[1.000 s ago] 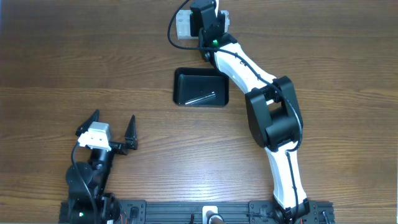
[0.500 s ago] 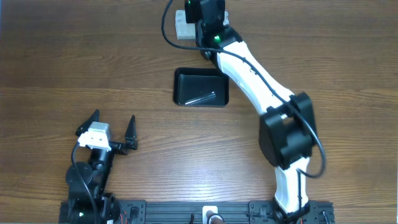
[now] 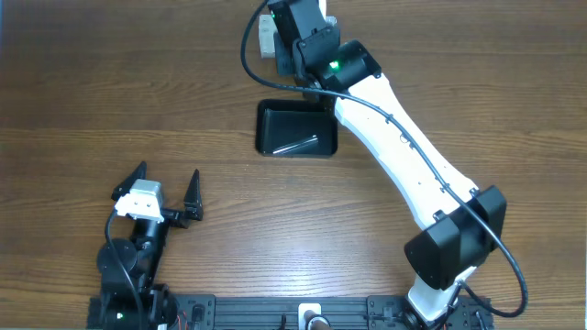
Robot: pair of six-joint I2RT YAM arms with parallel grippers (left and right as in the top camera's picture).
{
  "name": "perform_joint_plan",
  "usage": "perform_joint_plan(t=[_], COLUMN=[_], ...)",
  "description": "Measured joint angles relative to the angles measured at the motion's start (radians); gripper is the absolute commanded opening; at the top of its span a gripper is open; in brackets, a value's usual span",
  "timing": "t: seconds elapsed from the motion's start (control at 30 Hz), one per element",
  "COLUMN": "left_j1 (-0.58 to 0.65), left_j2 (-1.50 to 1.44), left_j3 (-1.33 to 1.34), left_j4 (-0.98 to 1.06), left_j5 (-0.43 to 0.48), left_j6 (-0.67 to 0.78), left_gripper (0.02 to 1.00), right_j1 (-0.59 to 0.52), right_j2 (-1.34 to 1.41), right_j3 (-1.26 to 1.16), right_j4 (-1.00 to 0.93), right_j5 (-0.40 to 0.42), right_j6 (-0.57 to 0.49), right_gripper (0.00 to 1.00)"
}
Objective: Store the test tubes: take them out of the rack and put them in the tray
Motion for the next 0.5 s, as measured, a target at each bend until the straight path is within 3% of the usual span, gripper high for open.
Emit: perform_joint_plan(t=[0.2,0.33,0.5], left_j1=[0.0,0.0,0.0], left_j2=[0.0,0.0,0.0], left_j3=[0.0,0.0,0.0], left_j4=[0.0,0.0,0.0], left_j5=[0.0,0.0,0.0], left_j6=[0.0,0.0,0.0], left_gripper=[1.0,1.0,1.0], right_j1=[0.0,0.0,0.0], right_j2=[0.072,0.146,0.219], right_j3=[-0.003,-0.004,-0.005], right_j4=[-0.063,-0.065,-0.073], right_j5=[-0.123,-0.162,-0.201], right_j6=[0.032,0.064,0.09], right_gripper=[0.058,0.134,0.137])
